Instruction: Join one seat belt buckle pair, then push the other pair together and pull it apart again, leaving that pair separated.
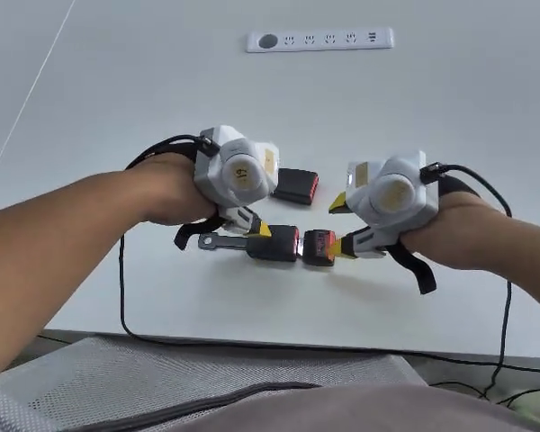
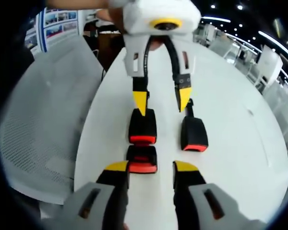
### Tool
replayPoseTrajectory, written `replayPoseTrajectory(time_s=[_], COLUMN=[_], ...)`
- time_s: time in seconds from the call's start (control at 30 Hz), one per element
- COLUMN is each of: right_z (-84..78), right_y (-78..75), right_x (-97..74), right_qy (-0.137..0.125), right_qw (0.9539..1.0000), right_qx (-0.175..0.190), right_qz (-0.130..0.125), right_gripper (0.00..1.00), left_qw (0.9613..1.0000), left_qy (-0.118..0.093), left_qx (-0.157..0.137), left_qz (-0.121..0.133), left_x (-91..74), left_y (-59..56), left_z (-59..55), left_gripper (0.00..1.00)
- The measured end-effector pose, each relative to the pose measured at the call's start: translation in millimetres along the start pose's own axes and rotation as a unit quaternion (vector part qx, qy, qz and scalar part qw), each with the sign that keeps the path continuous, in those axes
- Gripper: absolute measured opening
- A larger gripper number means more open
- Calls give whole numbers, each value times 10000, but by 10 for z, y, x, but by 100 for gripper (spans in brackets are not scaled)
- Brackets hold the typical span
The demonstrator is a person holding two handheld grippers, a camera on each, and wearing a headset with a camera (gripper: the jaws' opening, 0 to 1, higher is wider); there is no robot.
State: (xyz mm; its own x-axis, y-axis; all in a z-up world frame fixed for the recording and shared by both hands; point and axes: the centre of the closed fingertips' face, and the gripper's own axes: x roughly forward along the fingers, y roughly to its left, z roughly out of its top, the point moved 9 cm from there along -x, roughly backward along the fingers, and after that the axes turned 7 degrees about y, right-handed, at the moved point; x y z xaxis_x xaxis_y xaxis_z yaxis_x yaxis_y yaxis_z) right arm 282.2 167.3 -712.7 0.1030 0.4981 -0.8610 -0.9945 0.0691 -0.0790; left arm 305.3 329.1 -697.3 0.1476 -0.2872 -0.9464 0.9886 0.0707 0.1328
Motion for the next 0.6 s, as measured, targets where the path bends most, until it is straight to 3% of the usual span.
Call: replayPoseTrajectory(time_s=[0.37,0.6], right_z=[-396,-724], right_y=[-320,-511], right_x=[-243,-387], right_qy=[226,400], right_qw=[9992,9977], right_qx=[127,245], right_qz=[-295,-482], right_gripper=[36,36], left_qw=[9998,9993], left_qy=[9,189], left_qx=[110,313], left_qz=[159,56], left_x=[112,266], left_y=[403,500], left_z=[149,191], left_gripper=[44,46])
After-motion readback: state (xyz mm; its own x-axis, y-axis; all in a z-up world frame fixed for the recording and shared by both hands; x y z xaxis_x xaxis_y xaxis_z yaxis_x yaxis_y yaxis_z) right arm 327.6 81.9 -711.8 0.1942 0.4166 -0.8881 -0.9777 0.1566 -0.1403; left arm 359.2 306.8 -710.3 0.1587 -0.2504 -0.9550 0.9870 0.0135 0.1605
